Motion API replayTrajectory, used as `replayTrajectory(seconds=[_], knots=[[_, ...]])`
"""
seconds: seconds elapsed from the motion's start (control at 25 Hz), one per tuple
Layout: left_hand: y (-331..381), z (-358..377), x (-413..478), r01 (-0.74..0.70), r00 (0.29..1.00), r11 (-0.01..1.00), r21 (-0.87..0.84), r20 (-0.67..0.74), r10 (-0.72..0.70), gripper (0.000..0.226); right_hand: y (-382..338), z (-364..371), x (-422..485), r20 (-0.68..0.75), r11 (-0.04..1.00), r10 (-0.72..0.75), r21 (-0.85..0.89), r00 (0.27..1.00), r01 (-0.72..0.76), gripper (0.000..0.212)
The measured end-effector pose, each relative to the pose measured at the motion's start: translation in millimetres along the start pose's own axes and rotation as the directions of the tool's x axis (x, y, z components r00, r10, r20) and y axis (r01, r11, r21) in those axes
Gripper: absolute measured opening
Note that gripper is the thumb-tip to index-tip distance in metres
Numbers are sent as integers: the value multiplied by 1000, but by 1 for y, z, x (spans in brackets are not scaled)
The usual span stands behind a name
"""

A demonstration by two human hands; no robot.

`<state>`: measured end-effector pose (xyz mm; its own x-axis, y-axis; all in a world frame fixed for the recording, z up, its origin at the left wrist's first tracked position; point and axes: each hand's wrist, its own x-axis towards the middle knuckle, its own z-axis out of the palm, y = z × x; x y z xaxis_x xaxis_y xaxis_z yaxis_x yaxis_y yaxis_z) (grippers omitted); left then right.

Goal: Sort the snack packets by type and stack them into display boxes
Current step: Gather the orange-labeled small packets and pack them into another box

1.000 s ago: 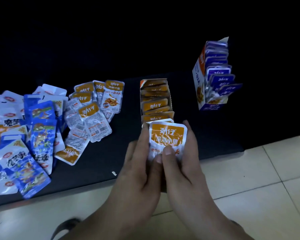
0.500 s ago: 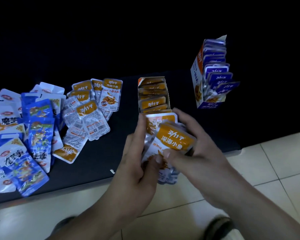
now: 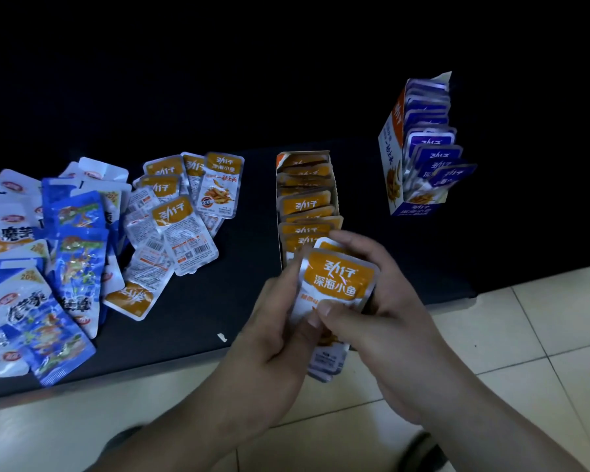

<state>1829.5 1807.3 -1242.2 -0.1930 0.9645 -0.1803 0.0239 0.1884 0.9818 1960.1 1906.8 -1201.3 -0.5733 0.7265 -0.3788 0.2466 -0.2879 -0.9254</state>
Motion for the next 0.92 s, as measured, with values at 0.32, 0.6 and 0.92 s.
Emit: replayTrajectory(seconds=[0.32, 0.6, 0.92], knots=[[-4, -8, 8, -140, 989, 987, 73, -30, 143, 61, -13, -28, 5, 54, 981, -75, -175, 996, 84, 65], [-58, -15, 31, 221, 913, 946, 239, -391, -115, 56, -9, -25, 28, 0, 874, -358, -353, 934, 335, 77], [-62, -15, 36, 189, 942, 959, 209, -314, -117, 55, 36, -16, 47, 132, 446, -473, -817, 871, 366, 76]])
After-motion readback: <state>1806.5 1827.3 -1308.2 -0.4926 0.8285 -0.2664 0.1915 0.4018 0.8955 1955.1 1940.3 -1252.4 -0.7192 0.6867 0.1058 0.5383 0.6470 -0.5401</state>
